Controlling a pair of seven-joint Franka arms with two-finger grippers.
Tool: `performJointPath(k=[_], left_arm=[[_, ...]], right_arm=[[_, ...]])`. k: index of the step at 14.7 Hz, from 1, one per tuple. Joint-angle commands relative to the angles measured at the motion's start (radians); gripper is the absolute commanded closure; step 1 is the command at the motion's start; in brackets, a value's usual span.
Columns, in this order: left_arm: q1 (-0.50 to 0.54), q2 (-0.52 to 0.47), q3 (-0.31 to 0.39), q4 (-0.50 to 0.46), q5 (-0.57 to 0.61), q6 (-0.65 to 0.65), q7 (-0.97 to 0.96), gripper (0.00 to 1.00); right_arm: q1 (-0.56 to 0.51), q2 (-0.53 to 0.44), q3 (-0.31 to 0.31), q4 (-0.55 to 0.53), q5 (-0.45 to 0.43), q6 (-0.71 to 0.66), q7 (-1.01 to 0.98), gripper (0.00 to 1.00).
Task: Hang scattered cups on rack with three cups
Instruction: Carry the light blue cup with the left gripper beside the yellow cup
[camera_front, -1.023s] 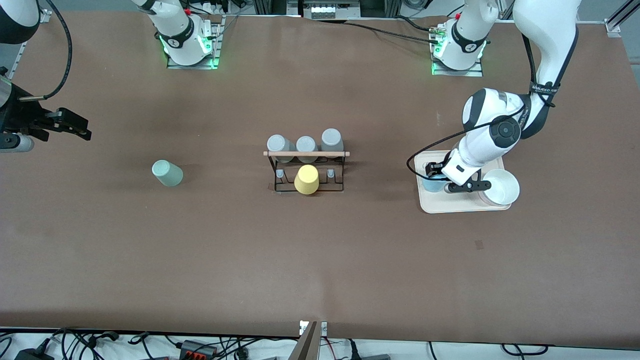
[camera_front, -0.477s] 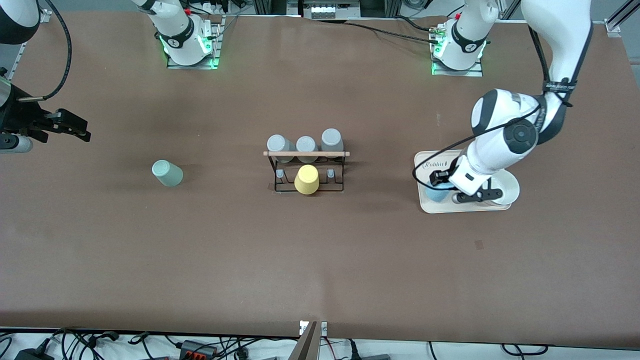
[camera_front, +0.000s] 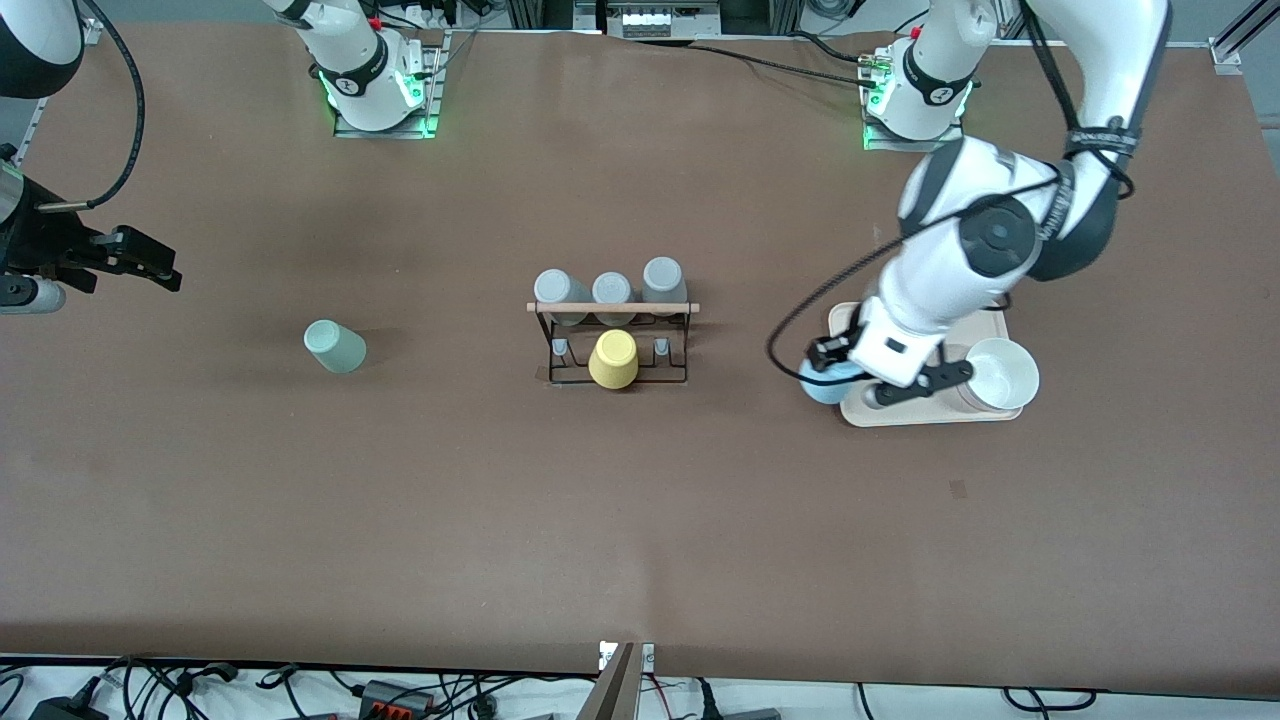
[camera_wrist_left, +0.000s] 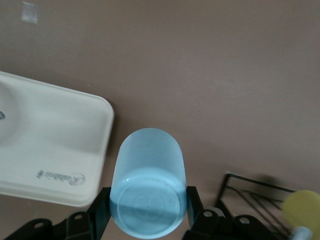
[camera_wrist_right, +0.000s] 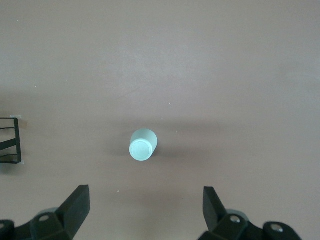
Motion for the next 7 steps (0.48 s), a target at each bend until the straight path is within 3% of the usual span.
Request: performJointPath(k=[1,7], left_arm=[[-0.068,0.092,0.007,0.163,-0.011,-0.054,-0.136,0.57],[-0.211,0.175,0.009,0.263,-0.003,-0.052,-0.337,0.57]], right_arm=[[-0.011,-0.010,0.006,-0.011,-0.005,0.012,-0.013,0.00],[-0.011,-0.010,0.006,-0.011,-0.005,0.013,-0.011,0.00]])
